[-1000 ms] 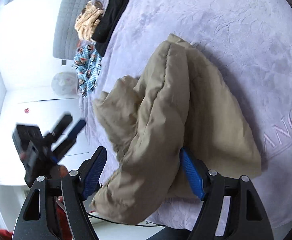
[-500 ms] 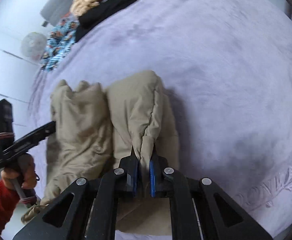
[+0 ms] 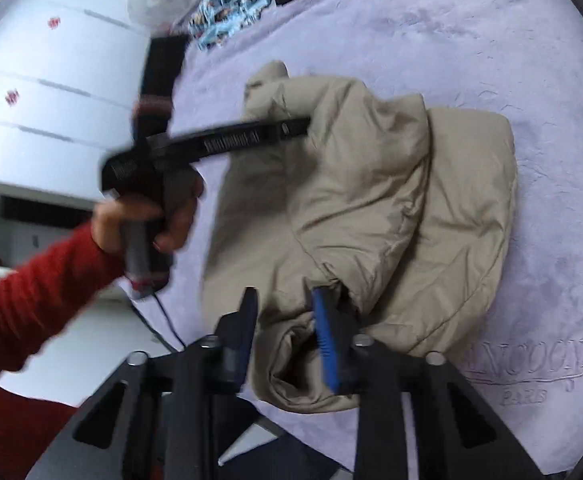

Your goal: Fold large clothes

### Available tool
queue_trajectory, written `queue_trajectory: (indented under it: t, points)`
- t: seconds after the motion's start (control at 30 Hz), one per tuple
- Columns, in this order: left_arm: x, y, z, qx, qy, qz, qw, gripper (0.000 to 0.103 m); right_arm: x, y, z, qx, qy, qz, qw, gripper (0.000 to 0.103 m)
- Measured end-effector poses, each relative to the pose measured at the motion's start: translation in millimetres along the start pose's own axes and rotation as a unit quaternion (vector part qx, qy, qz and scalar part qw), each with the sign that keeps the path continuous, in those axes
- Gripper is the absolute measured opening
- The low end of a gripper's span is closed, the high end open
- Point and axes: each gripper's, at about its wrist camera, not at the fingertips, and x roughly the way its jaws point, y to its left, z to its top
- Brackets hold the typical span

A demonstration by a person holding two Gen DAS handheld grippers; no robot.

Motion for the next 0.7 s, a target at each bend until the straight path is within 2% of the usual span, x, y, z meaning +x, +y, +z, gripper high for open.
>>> queue_trajectory:
  t: [0.07,0.1,0.17,0.23,0.27,0.37,0.5,0.7]
  points:
    - [3.4,-6.9,-3.1,0.007,0.002,0.0,1.0,0.073,16.7,-10.2,-23.7,-0.005,0.012,-0.058,0.998,0.011]
    - [4.7,-13.1,-4.4,0.016,0.002,0.002,0.9999,0.073,23.9,-22.3,-35.7,0.009,0.014,-0.067,0.998,0.011]
    - [8.1,-26.6,-5.5,0.033,0.001,0.005,0.9995,0.073,35.0,-46.0,-53.6,0.043,0.007,-0.069,0.997,0.006]
    - [15.7,-39.6,-4.7,0.047,0.0,0.013,0.9988,0.08,45.2,-61.7,-64.8,0.066,-0.004,-0.065,0.996,0.006]
    - [21.6,-43.7,-3.7,0.054,0.002,0.018,0.9984,0.087,49.2,-64.9,-67.6,0.071,-0.01,-0.064,0.995,0.006]
    - [30.0,-45.6,-1.3,0.051,0.011,0.041,0.9978,0.087,57.6,-62.0,-68.7,0.062,-0.02,-0.077,0.995,0.006]
    - [4.2,-41.3,-8.0,0.037,0.015,0.045,0.9982,0.087,55.0,-56.5,-78.2,0.067,-0.024,-0.08,0.994,0.006]
    - [-49.4,-15.9,-50.3,0.02,0.008,0.068,0.9975,0.087,49.6,-61.0,-81.0,0.099,-0.033,-0.058,0.993,0.007]
